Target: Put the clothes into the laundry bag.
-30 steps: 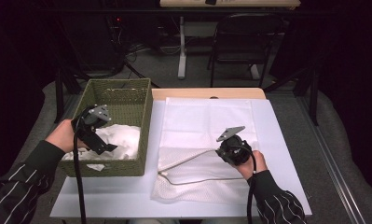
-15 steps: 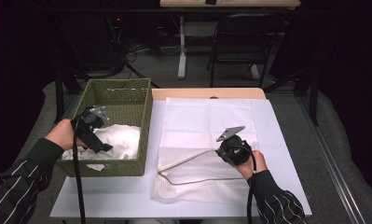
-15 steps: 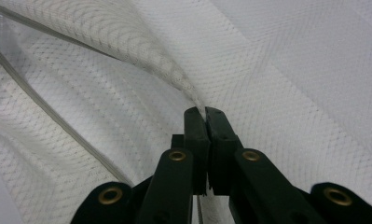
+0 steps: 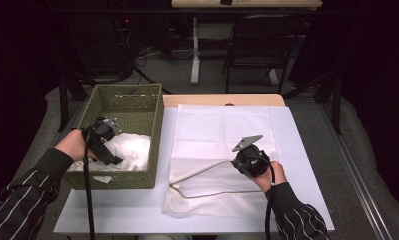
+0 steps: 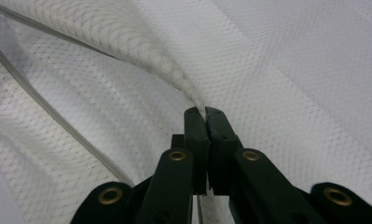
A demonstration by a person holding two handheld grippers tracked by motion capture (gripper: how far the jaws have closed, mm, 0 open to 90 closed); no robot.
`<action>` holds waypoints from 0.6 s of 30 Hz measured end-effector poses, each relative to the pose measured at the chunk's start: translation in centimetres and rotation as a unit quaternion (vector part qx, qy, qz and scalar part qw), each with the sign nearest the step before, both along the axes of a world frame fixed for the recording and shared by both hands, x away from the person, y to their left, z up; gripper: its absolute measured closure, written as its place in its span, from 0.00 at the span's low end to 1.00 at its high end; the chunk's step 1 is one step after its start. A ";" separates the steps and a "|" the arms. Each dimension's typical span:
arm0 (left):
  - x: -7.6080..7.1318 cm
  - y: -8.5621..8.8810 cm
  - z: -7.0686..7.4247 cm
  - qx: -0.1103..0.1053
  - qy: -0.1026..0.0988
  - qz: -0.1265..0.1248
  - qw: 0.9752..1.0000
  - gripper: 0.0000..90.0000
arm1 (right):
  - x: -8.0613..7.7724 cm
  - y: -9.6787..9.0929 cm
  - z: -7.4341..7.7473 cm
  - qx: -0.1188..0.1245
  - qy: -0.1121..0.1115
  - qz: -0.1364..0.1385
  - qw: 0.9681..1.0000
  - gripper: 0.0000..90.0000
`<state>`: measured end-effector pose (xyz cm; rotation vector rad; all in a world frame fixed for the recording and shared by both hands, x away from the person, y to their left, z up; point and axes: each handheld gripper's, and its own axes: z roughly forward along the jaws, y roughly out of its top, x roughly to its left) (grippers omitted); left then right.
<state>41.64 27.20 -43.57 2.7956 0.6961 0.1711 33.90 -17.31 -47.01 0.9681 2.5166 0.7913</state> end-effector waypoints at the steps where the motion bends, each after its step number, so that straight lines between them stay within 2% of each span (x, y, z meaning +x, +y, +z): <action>1: 0.0 0.0 -0.1 -0.001 -0.001 0.000 1.000 0.00 | 0.0 0.0 0.0 0.000 0.000 0.000 1.000 0.99; 4: 0.2 0.0 -0.4 0.000 0.004 0.004 1.000 0.00 | 0.1 -0.1 0.0 0.001 0.001 0.000 1.000 0.98; 6: 0.3 0.0 -0.5 0.009 -0.003 0.006 1.000 0.00 | 0.0 0.0 0.1 0.002 0.000 -0.001 1.000 0.98; 13: 1.0 -0.2 -1.5 0.002 0.011 0.009 1.000 0.00 | 0.1 -0.1 0.1 0.002 0.002 -0.001 1.000 0.98; 15: 1.1 -0.4 -2.0 0.009 0.014 0.009 1.000 0.00 | 0.1 -0.1 0.0 0.003 0.002 -0.002 1.000 0.98; 17: 0.9 -0.6 -2.5 0.019 0.007 0.010 1.000 0.00 | 0.1 -0.1 0.0 0.001 0.002 -0.001 1.000 0.98; 18: 0.9 -0.7 -2.6 0.023 0.005 0.009 1.000 0.03 | 0.0 0.0 0.1 0.001 0.001 -0.001 1.000 0.98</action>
